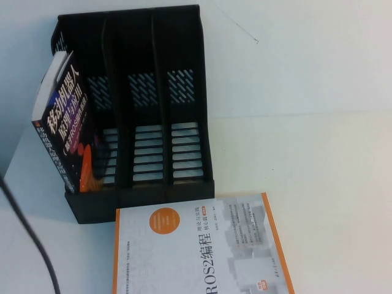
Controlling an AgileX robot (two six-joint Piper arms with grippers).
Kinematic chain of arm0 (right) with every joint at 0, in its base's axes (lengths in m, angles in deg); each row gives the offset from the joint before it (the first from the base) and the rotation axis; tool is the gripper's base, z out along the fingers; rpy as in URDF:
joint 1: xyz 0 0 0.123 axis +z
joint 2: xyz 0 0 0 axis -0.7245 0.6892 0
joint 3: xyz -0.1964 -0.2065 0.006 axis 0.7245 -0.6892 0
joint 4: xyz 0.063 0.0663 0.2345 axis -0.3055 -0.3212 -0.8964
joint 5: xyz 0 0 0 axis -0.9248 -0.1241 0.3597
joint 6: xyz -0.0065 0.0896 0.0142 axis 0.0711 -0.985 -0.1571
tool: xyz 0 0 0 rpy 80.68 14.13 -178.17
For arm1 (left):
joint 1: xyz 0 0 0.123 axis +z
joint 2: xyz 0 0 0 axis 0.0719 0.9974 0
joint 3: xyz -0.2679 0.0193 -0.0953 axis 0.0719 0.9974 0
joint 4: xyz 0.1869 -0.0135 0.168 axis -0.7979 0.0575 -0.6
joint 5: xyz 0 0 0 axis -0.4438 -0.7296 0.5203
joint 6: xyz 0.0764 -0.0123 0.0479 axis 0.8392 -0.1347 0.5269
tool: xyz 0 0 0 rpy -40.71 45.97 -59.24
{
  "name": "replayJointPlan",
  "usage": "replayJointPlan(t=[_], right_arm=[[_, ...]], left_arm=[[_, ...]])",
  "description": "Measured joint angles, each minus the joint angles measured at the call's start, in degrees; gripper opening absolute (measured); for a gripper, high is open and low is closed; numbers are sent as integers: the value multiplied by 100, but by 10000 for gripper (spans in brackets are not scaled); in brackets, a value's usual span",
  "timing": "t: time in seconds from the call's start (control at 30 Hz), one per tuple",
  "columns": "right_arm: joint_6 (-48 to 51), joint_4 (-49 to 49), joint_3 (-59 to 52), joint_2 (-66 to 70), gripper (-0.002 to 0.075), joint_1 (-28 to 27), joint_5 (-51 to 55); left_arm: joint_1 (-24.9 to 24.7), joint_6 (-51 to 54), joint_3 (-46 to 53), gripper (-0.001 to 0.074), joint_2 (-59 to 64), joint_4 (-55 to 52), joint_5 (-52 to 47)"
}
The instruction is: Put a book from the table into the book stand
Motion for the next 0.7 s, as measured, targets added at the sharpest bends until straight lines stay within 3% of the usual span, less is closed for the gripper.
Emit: replayJointPlan(t=[0.13, 0.33, 0.7], right_arm=[[0, -342, -921, -864, 8, 0, -558], [0, -512, -1829, -1259, 8, 0, -1313], [0, -536, -2264, -1263, 8, 0, -1516]], left_arm=[[0, 23, 1365, -1, -1348, 24, 421], [0, 112, 2544, -1, -2697, 34, 696], [0, 162, 2857, -1, -3360, 34, 677]])
